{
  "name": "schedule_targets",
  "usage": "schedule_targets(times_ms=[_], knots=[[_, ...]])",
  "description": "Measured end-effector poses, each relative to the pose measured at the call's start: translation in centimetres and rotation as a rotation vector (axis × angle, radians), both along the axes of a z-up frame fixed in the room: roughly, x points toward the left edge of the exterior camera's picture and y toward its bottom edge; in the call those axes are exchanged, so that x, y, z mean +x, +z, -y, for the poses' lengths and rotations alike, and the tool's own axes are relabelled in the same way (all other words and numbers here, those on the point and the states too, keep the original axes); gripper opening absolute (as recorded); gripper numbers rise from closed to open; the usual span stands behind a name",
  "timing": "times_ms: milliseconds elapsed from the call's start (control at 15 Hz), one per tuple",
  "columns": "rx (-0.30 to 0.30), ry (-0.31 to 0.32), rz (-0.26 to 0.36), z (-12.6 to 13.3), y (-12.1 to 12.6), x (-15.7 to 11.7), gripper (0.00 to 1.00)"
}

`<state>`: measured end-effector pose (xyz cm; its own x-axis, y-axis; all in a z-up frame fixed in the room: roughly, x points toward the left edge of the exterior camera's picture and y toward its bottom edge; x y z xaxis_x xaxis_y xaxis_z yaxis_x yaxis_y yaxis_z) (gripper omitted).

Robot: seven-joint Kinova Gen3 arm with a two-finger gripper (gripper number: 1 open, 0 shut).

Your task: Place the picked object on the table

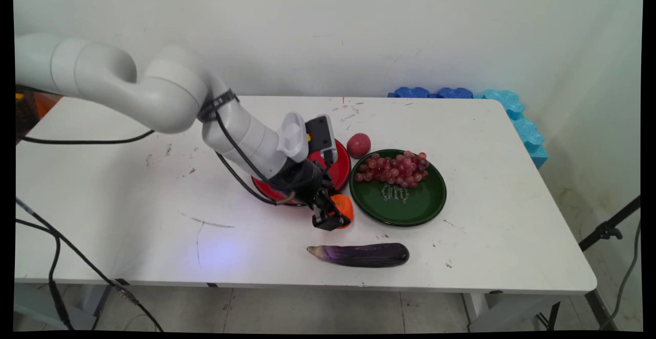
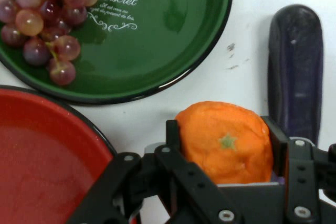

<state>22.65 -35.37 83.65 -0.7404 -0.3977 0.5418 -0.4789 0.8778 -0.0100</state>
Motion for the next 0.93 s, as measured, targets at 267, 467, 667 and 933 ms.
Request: schedule_targets(times_ms=[267,467,667,933], knots=[[0.0,0.024,-0.008,0.1,-1.9,0.1,0.0],[0.003,0.039,-0.012,0.2,-3.1,0.2,0.0],[0.001,0.045,-0.017,0.3,-3.7,0.2,0.0],[-0.008,0.04,-0.027,0.4,-4.1,0.1,1.0]])
